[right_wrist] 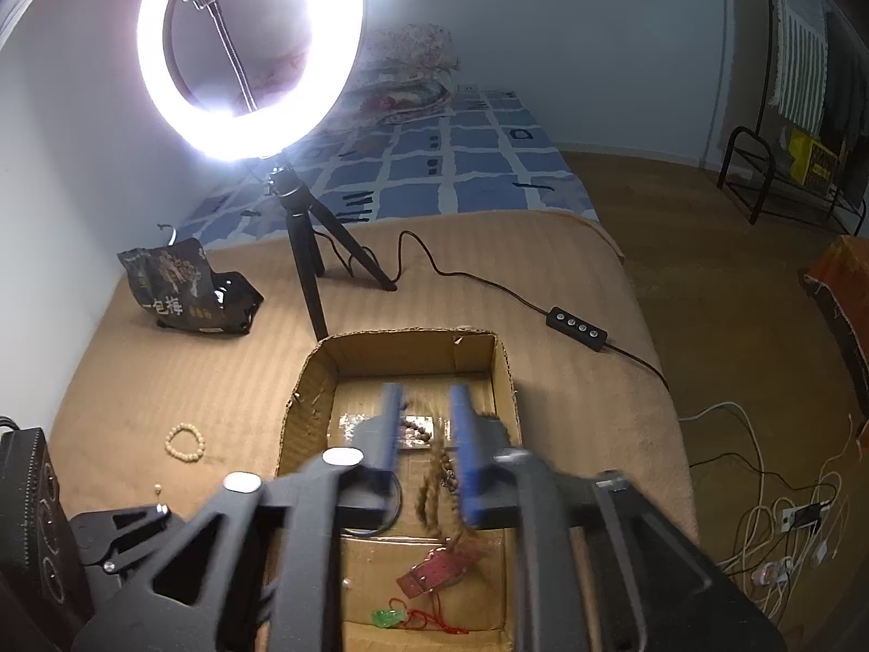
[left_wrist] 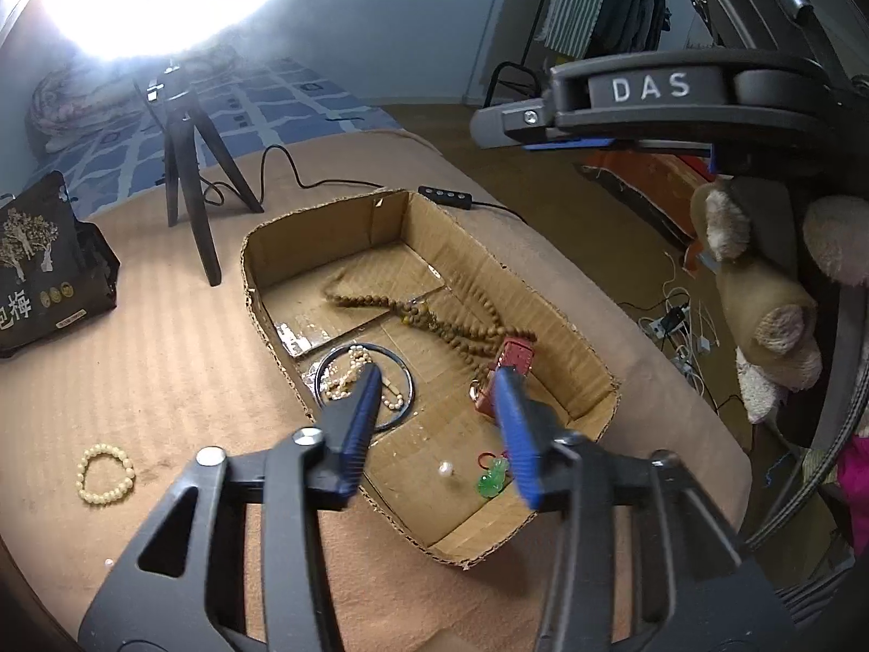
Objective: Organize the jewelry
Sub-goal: 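Carry earring and bead strand into the cardboard box and open both tools, then move both open tools back toward the second pearl earring and green bracelet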
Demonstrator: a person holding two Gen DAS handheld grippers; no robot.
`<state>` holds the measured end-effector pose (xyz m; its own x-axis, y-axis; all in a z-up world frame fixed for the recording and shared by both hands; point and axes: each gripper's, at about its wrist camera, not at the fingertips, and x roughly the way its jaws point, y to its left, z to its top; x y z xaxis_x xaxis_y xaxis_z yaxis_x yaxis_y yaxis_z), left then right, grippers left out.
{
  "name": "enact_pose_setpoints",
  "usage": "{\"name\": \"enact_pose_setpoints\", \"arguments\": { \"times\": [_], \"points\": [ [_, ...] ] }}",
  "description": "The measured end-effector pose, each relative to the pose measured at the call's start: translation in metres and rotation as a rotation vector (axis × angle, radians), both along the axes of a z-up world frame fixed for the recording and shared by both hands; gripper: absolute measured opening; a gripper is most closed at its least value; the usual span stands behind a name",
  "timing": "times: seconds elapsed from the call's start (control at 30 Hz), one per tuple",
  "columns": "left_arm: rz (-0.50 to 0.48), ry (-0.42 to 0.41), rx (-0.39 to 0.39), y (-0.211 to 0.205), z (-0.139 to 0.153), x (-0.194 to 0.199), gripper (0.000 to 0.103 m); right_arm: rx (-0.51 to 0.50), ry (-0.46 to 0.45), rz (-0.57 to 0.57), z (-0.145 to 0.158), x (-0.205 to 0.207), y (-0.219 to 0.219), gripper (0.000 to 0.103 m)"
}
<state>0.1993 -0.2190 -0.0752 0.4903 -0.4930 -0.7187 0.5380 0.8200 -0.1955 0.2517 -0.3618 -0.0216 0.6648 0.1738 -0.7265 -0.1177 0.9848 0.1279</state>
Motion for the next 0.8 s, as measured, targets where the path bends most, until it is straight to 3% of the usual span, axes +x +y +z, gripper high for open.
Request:
{"name": "enact_pose_setpoints", "arguments": {
  "times": [0.03,0.07,0.8],
  "points": [
    [0.0,0.001,0.001,0.0,0.001,-0.001,0.045,0.001,-0.005,-0.004,0.001,-0.001,0.0,0.044],
    [0.002,0.0,0.003,0.001,0.001,-0.001,0.045,0.0,-0.014,-0.009,0.002,-0.002,0.0,0.045],
    [0.049,-0.059,0.008,0.034,0.026,-0.016,0.045,-0.005,-0.035,-0.005,0.02,-0.022,0.019,0.046]
  ]
}}
